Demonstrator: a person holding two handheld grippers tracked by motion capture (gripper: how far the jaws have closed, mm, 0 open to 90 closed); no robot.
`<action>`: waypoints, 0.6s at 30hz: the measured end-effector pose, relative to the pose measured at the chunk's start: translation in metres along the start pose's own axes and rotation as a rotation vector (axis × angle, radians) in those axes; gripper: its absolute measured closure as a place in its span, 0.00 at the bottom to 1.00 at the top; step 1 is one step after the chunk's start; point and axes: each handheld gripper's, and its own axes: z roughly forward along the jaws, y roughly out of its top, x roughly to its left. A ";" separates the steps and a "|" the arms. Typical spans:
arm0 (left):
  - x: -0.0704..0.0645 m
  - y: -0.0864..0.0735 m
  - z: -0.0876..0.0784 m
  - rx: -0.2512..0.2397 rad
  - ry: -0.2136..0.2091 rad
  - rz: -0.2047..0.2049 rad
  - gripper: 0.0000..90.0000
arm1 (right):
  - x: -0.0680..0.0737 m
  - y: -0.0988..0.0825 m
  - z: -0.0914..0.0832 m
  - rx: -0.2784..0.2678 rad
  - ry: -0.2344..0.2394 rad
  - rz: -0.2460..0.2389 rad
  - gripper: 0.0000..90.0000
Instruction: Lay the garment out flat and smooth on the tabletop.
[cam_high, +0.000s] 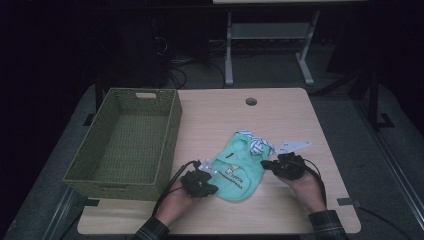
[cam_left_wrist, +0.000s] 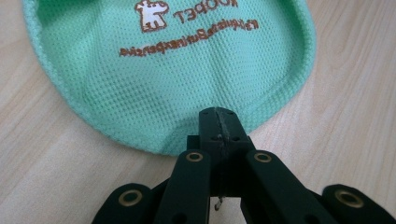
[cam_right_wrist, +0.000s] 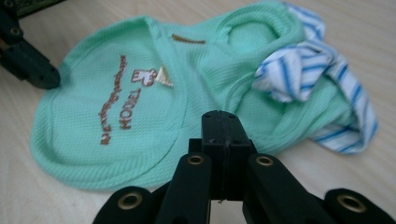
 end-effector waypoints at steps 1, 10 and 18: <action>0.000 0.000 0.000 0.001 0.001 0.001 1.00 | 0.001 -0.002 0.001 0.005 0.001 0.004 1.00; 0.000 0.000 0.000 0.001 0.003 0.001 1.00 | 0.011 -0.007 0.020 0.078 -0.004 -0.017 1.00; 0.005 0.014 -0.006 -0.053 -0.041 -0.020 0.99 | 0.011 -0.011 0.024 0.113 -0.025 -0.027 1.00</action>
